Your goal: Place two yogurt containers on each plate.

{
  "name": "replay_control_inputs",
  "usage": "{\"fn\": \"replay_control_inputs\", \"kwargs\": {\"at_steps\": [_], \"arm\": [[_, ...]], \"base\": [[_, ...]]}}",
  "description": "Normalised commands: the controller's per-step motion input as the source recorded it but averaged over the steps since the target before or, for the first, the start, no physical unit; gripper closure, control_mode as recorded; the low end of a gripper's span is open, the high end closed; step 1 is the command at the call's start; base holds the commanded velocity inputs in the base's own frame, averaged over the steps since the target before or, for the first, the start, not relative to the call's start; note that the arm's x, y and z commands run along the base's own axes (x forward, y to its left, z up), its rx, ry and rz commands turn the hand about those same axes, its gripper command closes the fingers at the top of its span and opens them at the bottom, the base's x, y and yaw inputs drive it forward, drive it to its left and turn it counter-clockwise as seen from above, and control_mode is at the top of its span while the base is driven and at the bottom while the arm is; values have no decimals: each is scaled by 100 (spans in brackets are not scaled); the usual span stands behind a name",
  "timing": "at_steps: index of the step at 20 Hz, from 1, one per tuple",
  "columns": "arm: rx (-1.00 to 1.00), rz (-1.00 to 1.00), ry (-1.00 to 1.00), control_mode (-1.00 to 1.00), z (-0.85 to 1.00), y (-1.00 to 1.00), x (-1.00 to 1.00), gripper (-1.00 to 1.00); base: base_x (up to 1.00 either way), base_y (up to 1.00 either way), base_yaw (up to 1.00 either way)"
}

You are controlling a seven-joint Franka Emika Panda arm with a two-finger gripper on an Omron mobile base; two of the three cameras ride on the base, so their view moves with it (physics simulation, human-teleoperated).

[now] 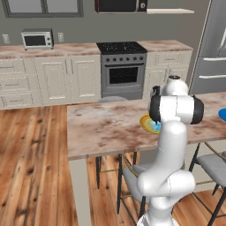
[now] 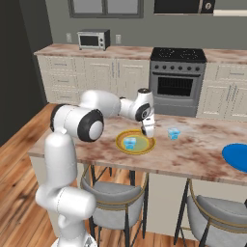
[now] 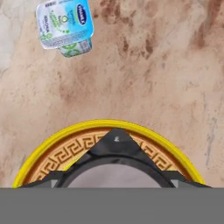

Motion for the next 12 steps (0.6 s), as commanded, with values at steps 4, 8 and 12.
{"fn": "replay_control_inputs", "kwargs": {"at_steps": [4, 8, 12], "arm": [[0, 0, 0, -100, -23, -4, -21, 100], [0, 0, 0, -100, -23, 5, -8, 100], [0, 0, 0, -100, -24, 7, -5, 100]], "base": [[0, 0, 0], [0, 0, 0], [0, 0, 0]]}}
